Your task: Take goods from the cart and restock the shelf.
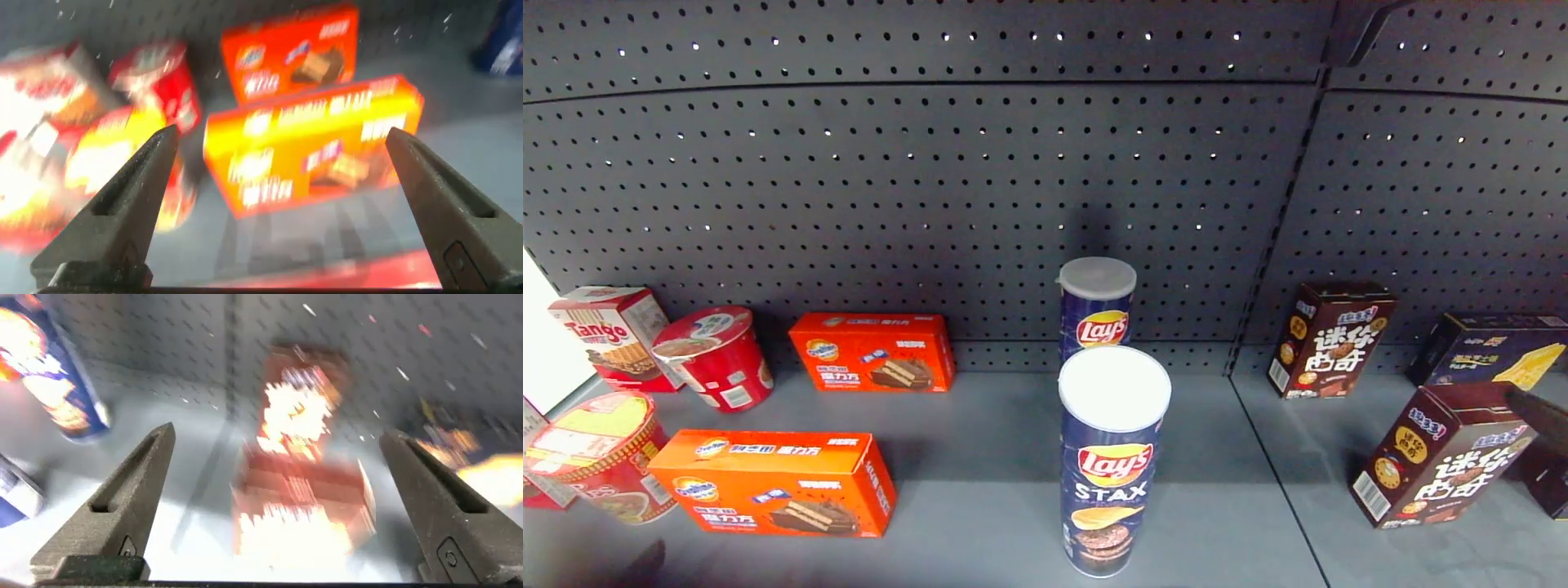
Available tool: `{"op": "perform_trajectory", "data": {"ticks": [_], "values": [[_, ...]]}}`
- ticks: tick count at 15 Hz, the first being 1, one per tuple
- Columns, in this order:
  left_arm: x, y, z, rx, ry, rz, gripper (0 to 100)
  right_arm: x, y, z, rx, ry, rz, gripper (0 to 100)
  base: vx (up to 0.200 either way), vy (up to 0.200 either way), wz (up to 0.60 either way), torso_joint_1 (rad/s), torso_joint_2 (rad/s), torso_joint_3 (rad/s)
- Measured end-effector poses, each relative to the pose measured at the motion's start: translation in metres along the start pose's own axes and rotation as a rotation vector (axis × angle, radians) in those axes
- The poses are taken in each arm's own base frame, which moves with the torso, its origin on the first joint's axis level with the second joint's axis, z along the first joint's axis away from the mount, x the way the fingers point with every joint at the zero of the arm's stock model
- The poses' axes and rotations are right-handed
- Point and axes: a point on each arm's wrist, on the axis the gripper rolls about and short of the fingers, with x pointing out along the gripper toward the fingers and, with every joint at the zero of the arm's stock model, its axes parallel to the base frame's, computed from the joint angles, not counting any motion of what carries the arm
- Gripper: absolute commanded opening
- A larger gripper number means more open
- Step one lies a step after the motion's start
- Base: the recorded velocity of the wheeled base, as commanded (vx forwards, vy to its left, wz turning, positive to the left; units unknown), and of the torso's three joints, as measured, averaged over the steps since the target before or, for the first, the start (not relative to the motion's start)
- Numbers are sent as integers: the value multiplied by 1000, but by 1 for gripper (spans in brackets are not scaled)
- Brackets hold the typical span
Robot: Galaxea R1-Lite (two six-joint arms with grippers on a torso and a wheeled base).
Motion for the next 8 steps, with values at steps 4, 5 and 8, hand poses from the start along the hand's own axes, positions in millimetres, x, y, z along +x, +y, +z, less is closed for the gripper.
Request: {"op": "perform_trajectory", "data": {"ticks": [4, 5, 8], "values": [[-37, -6, -28, 4, 11, 33, 100, -42, 1, -38, 7, -21, -107, 100, 0, 0, 0, 0, 0, 0], [-45, -7, -32, 5, -25, 56, 100, -51, 2, -45, 6, -39, -134, 100, 0, 0, 0, 0, 0, 0], [-59, -8, -39, 5, -100, 160, 100, -74, 9, -75, 1, -89, -181, 100, 0, 0, 0, 0, 0, 0]]}}
